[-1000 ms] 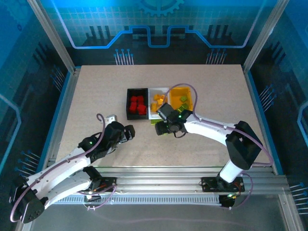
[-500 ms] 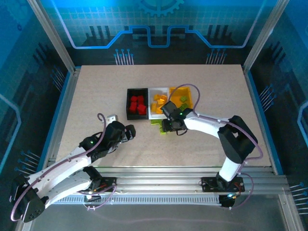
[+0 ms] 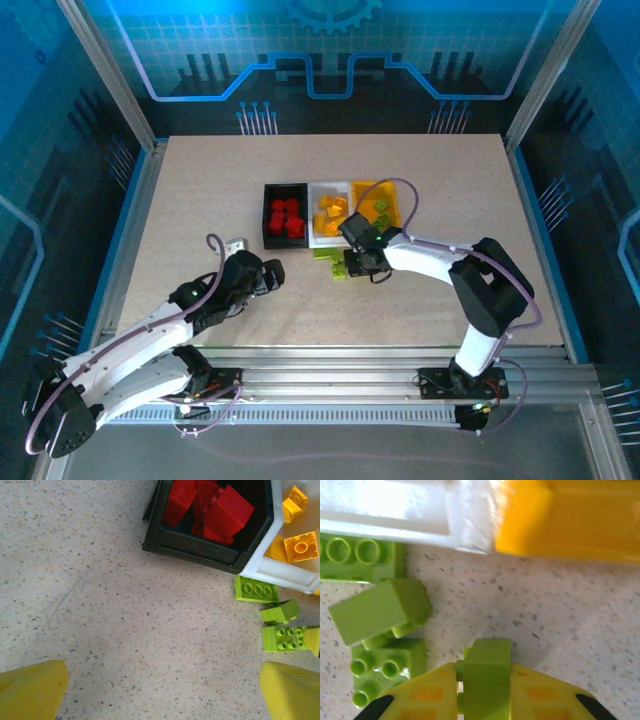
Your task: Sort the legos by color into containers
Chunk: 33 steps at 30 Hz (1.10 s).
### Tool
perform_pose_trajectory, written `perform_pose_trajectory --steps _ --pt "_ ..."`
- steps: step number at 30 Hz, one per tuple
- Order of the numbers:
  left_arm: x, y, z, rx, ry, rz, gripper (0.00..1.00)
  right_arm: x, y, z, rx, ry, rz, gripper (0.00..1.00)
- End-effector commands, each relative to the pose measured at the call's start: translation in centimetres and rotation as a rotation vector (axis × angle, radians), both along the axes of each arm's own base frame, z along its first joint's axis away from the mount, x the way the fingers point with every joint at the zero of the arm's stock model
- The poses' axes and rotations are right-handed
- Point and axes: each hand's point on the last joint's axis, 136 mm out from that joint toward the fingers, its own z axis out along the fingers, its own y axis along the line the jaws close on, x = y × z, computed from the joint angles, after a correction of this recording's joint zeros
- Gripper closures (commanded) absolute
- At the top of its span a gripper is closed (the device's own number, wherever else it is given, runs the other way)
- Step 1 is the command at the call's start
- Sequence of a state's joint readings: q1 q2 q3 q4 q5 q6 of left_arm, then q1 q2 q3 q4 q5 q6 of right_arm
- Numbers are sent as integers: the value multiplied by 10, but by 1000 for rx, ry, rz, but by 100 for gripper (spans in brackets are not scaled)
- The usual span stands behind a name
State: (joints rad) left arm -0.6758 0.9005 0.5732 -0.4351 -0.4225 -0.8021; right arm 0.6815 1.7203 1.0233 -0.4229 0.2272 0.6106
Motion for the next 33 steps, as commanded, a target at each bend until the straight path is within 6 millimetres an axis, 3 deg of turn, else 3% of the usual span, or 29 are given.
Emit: perform_pose_trajectory --steps 1,5,9,13,18,22,27,31,33 --pt "4 -7 0 -8 -7 -36 1 1 -16 28 29 -54 -47 79" --pt "8 -15 -1 -16 4 -58 1 11 -34 68 59 -145 -83 78" --pt "11 -26 -2 -36 10 -95 1 44 -53 93 49 -202 -146 78" --pt "13 -32 -4 -37 28 -117 1 80 -63 98 9 -226 -205 78" --pt "13 -40 -7 -36 56 -150 1 122 -65 89 -8 -204 -243 76" --pt "13 -46 -11 -40 78 -182 1 143 -67 81 -28 -186 -273 67" --pt "16 -60 -16 -43 100 -240 1 151 -56 100 27 -222 -248 32" --pt "19 -82 -15 -49 103 -325 1 135 -50 121 89 -261 -240 30" --pt "20 -98 -14 -22 92 -374 2 121 -51 122 113 -260 -249 31"
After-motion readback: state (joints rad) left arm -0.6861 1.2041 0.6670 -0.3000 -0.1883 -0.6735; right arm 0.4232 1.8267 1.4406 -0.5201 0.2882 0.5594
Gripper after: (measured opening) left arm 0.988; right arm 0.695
